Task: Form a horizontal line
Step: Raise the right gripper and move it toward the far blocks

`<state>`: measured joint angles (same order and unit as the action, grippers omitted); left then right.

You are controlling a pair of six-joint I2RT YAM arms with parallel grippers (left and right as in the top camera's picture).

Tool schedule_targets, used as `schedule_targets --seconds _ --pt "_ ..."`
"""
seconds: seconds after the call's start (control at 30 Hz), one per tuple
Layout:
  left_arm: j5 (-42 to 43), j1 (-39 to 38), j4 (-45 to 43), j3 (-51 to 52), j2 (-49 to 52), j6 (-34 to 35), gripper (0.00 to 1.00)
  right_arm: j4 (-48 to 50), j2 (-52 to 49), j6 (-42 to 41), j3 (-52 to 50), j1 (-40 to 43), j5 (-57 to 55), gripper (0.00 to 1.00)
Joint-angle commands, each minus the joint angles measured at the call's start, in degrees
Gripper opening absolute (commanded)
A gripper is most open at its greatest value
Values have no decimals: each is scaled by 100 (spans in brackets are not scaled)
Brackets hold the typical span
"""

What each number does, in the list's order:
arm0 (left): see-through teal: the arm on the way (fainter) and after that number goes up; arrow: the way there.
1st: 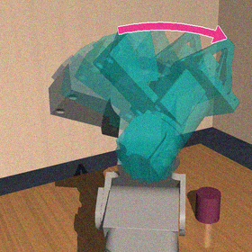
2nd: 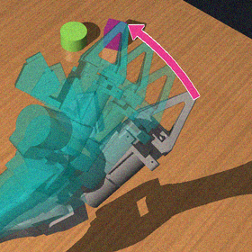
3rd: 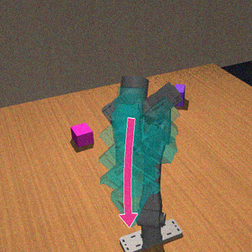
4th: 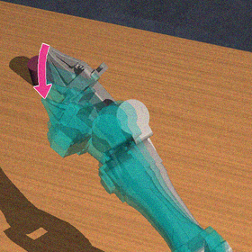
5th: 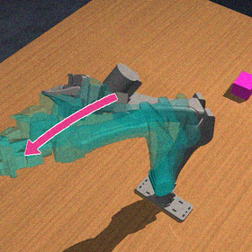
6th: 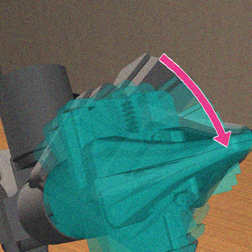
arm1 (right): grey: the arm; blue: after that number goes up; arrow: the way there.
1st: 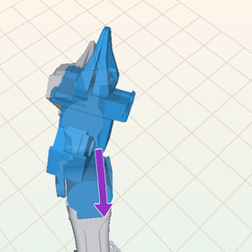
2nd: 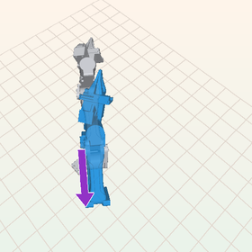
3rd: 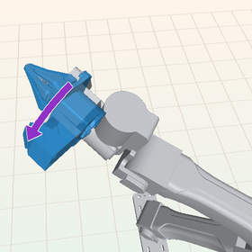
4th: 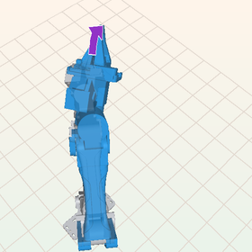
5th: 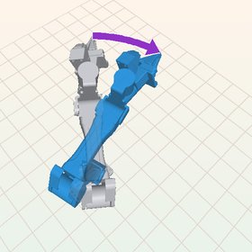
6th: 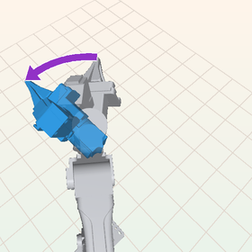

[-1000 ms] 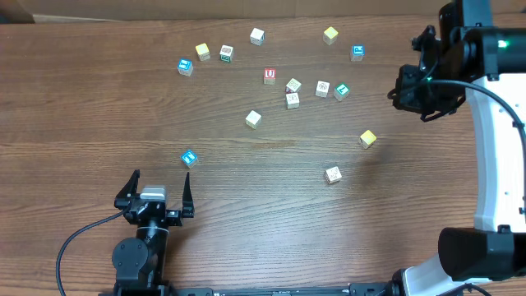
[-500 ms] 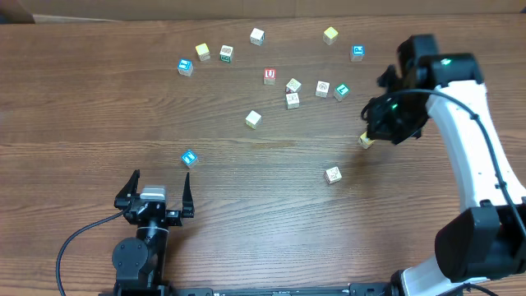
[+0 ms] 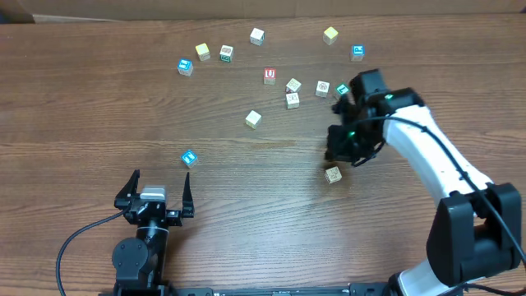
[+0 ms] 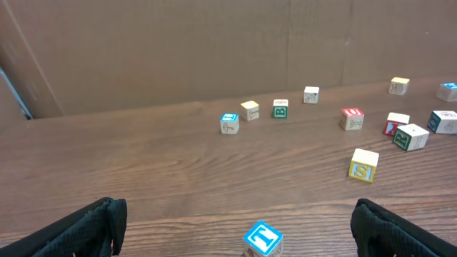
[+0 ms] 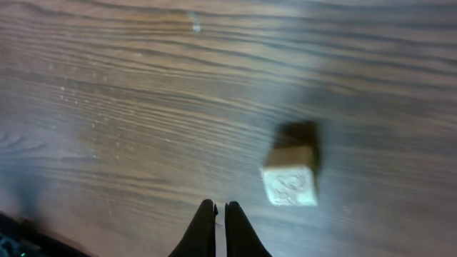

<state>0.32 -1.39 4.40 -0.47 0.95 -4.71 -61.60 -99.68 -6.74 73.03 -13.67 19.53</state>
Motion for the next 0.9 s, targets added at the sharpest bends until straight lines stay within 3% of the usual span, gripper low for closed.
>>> schedule_targets --seconds 0.0,0.5,0.7,0.87 --pt "-35 22 4 20 -59 -109 99 308 -11 -74 -186 -269 140 5" --pt "-35 20 4 20 -59 -109 100 1781 -11 -70 -234 -1307 133 6" --pt "-35 22 4 20 -59 -109 100 2769 -11 -72 -234 -1397 111 7" --pt "-35 20 4 20 -59 -109 100 4037 -11 -313 -234 -1397 66 13"
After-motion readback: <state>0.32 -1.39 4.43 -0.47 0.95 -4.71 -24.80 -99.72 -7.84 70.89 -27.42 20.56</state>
